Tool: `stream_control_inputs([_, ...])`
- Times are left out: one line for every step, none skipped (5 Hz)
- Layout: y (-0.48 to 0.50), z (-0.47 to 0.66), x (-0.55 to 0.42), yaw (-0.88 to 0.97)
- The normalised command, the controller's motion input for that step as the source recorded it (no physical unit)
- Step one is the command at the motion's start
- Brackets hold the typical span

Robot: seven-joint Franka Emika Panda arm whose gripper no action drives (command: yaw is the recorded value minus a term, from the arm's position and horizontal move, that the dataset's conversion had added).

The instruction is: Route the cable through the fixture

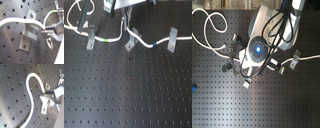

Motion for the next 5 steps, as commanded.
stream_control_inputs([0.090, -0.48, -0.049, 0.00])
stream_control_inputs([0.071, -0.40, -0.026, 0.02])
stream_control_inputs([-0.210, 0.00, 0.056, -0.28])
stream_control_inputs([-0.312, 0.11, 0.127, 0.00])
stream_control_inputs([-0.195, 0.05, 0.089, 0.00])
